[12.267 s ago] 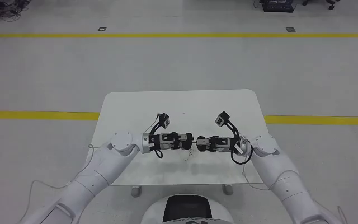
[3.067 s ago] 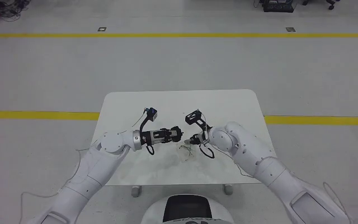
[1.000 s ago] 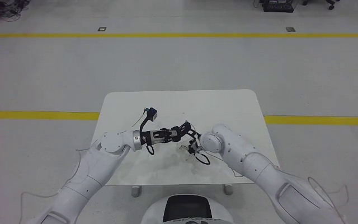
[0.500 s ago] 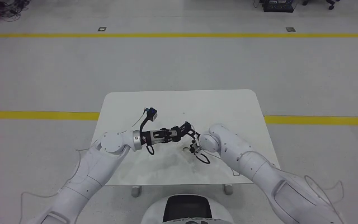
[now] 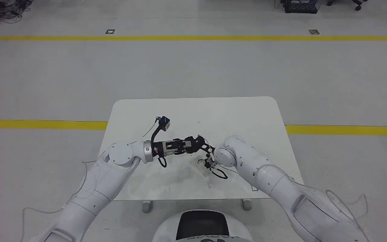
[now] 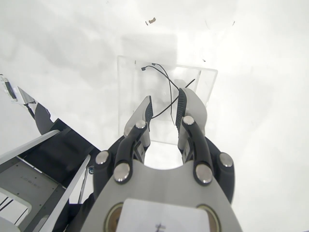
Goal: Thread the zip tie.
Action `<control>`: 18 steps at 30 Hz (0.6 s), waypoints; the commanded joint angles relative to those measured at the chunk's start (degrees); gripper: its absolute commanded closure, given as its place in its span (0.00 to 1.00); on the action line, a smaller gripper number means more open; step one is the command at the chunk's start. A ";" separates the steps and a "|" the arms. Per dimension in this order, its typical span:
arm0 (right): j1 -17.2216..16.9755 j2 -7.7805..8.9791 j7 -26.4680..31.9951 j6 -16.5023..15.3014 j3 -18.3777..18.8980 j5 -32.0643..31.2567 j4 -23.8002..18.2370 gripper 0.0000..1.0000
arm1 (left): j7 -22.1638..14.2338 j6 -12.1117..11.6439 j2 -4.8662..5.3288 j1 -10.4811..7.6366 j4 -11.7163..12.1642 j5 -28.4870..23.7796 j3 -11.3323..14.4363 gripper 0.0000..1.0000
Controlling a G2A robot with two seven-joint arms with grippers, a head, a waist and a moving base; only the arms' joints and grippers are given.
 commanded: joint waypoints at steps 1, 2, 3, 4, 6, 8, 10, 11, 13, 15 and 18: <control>0.09 -0.24 -0.43 -0.25 -0.11 -0.09 0.62 0.76 | 0.00 0.00 0.00 0.00 0.00 0.00 0.00 1.00; 0.15 -0.41 -0.76 -0.44 -0.17 -0.11 1.04 0.76 | 0.00 0.00 0.00 0.00 0.00 0.00 0.00 1.00; 0.19 -0.54 -0.99 -0.58 -0.20 -0.06 1.37 0.76 | 0.00 0.00 0.00 0.00 0.00 0.00 0.00 1.00; 0.23 -0.67 -1.22 -0.76 -0.21 0.04 1.70 0.77 | 0.00 0.00 0.00 0.00 0.00 0.00 0.00 1.00; 0.38 -0.98 -1.77 -1.25 -0.28 0.18 2.49 0.77 | 0.00 0.00 0.00 0.00 0.00 0.00 0.00 1.00; 0.49 -1.24 -2.17 -1.62 -0.38 0.19 3.11 0.80 | 0.00 0.00 0.00 0.00 0.00 0.00 0.00 1.00; 0.64 -1.53 -2.58 -1.99 -0.49 0.13 3.74 0.82 | 0.00 0.00 0.00 0.00 0.00 0.00 0.00 1.00; 0.71 -1.65 -2.69 -2.08 -0.53 0.08 3.98 0.82 | 0.00 0.00 0.00 0.00 0.00 0.00 0.00 1.00; 0.84 -1.90 -2.88 -2.19 -0.59 -0.03 4.47 0.83 | 0.00 0.00 0.00 0.00 0.00 0.00 0.00 1.00; 0.96 -2.14 -2.98 -2.16 -0.63 -0.18 5.02 0.84 | 0.00 0.00 0.00 0.00 0.00 0.00 0.00 1.00; 1.11 -2.45 -3.04 -2.19 -0.65 -0.21 5.69 0.84 | 0.00 0.00 0.00 0.00 0.00 0.00 0.00 1.00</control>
